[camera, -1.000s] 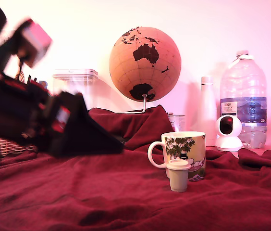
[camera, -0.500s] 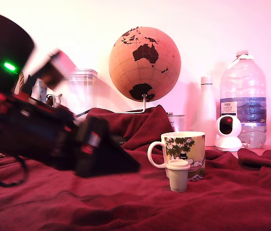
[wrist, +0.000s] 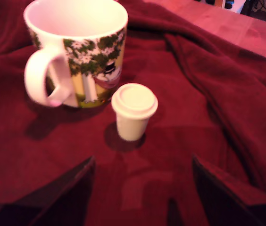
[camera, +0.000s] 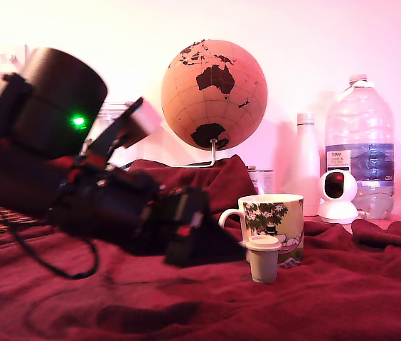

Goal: Pick up the coffee capsules on the table and drop them inside the coffee cup

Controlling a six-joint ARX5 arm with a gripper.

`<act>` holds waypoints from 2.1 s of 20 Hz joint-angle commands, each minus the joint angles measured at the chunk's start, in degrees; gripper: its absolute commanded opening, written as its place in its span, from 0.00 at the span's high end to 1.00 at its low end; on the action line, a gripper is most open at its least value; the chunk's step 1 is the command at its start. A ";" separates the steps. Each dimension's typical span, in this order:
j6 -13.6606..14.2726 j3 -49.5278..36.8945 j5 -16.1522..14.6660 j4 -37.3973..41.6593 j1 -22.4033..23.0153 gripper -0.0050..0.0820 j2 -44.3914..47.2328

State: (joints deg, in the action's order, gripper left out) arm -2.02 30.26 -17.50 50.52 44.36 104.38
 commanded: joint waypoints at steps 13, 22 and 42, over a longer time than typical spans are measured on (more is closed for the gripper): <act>-0.15 9.73 0.00 -1.99 1.57 0.27 8.68; -0.79 15.61 0.00 -7.76 2.10 0.27 12.72; -0.87 18.21 0.00 -10.64 2.29 0.66 14.25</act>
State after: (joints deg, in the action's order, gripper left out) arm -2.72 48.23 -17.47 39.57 46.41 117.21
